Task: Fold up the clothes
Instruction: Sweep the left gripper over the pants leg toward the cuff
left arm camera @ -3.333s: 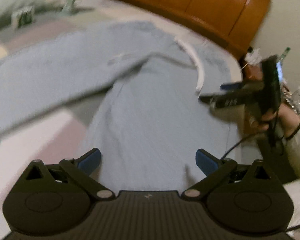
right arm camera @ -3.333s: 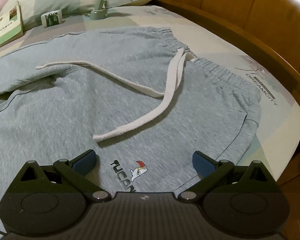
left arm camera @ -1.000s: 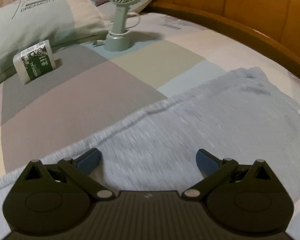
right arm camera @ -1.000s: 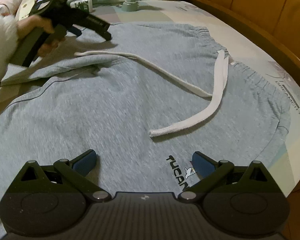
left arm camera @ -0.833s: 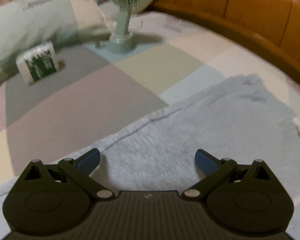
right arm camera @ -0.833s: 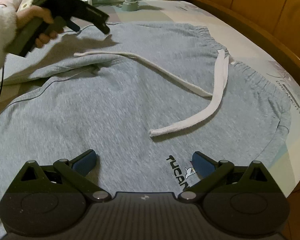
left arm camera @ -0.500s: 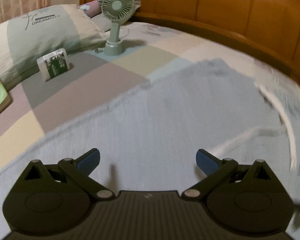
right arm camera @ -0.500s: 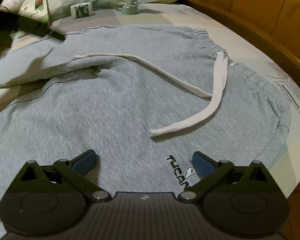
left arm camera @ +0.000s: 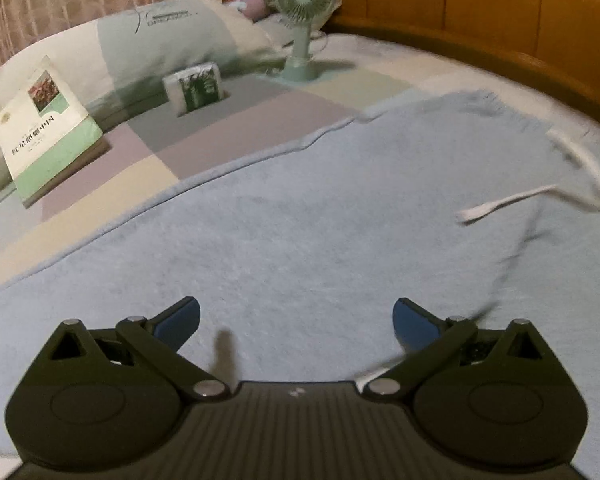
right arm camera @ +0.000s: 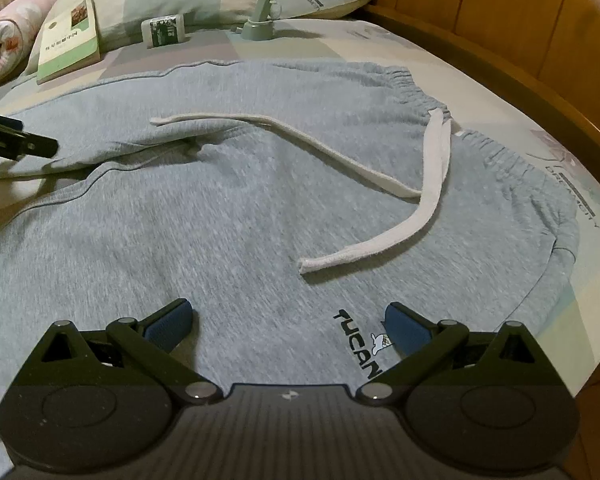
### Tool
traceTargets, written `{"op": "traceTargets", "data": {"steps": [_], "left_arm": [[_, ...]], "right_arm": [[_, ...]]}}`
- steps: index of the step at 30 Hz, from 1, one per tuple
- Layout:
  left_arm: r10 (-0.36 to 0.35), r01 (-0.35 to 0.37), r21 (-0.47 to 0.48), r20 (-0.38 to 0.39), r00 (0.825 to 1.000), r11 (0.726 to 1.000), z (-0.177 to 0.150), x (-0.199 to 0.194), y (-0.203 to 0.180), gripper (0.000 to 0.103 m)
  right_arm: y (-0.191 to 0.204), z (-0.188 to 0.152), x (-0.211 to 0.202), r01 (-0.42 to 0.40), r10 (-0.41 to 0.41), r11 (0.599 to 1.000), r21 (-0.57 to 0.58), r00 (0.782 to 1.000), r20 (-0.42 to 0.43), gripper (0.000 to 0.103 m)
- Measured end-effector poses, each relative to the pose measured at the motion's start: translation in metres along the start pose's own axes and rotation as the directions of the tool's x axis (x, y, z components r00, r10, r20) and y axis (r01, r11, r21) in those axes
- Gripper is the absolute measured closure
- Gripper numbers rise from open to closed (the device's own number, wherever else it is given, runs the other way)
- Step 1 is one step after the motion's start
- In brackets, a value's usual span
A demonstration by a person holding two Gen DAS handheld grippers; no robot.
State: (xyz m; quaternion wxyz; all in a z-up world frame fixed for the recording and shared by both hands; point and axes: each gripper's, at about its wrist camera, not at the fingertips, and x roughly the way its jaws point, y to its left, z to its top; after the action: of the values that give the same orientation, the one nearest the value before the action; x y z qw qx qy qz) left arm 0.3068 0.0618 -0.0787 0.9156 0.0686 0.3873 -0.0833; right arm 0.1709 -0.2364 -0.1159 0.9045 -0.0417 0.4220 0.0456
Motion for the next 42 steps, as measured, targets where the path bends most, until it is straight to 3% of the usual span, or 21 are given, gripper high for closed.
{"op": "traceTargets", "data": {"steps": [4, 7, 9, 12, 15, 17, 20, 23, 28, 31, 33, 42], "left_arm": [[-0.169, 0.17, -0.014, 0.044, 0.985, 0.985, 0.001, -0.023, -0.026, 0.001], [-0.364, 0.364, 0.008, 0.033, 0.931, 0.931, 0.001, -0.023, -0.055, 0.001], [-0.467, 0.467, 0.024, 0.015, 0.884, 0.884, 0.0, -0.017, -0.075, 0.001], [-0.512, 0.513, 0.059, -0.018, 0.859, 0.857, -0.002, 0.001, -0.096, 0.001], [-0.459, 0.461, 0.03, -0.055, 0.887, 0.887, -0.006, 0.025, -0.098, 0.002], [-0.473, 0.474, 0.012, -0.044, 0.88, 0.88, -0.005, 0.019, -0.089, 0.002], [-0.414, 0.414, -0.019, -0.026, 0.91, 0.91, -0.005, -0.008, -0.075, 0.002], [-0.399, 0.399, -0.011, 0.005, 0.917, 0.917, -0.018, -0.049, -0.057, 0.001], [-0.381, 0.374, -0.103, -0.053, 0.923, 0.922, -0.065, -0.074, -0.04, 0.001], [-0.328, 0.31, -0.167, -0.092, 0.94, 0.936, -0.085, -0.067, -0.039, 0.001], [-0.227, 0.211, -0.152, -0.096, 0.969, 0.965, -0.095, -0.065, -0.037, 0.001], [-0.189, 0.174, -0.187, -0.065, 0.98, 0.967, -0.106, -0.105, -0.033, 0.001]], "right_arm": [[0.001, -0.001, 0.0, 0.002, -0.002, 1.0, -0.001, 1.0, 0.007, 0.0], [0.001, -0.001, -0.001, 0.006, -0.006, 1.0, -0.001, 1.0, 0.004, 0.0], [0.002, 0.0, -0.001, 0.008, -0.008, 1.0, -0.001, 1.0, 0.002, 0.0], [0.001, 0.0, -0.001, 0.004, -0.004, 1.0, -0.003, 1.0, -0.004, 0.0], [0.0, 0.0, -0.001, -0.001, 0.001, 1.0, -0.008, 1.0, -0.003, 0.0], [-0.001, 0.0, -0.001, -0.006, 0.006, 1.0, -0.009, 1.0, -0.002, 0.0], [-0.002, -0.001, -0.001, -0.011, 0.011, 1.0, -0.01, 1.0, 0.0, 0.0], [-0.001, -0.002, -0.002, -0.009, 0.009, 1.0, -0.01, 1.0, 0.006, 0.0], [0.0, -0.004, -0.004, -0.008, 0.008, 1.0, -0.012, 1.0, 0.014, 0.0], [0.0, -0.005, -0.005, -0.007, 0.008, 1.0, -0.014, 1.0, 0.014, 0.0], [-0.001, -0.005, -0.007, -0.007, 0.007, 1.0, -0.014, 1.0, 0.001, 0.0], [0.008, 0.001, -0.021, -0.027, 0.027, 0.999, -0.046, 1.0, -0.006, 0.0]]}}
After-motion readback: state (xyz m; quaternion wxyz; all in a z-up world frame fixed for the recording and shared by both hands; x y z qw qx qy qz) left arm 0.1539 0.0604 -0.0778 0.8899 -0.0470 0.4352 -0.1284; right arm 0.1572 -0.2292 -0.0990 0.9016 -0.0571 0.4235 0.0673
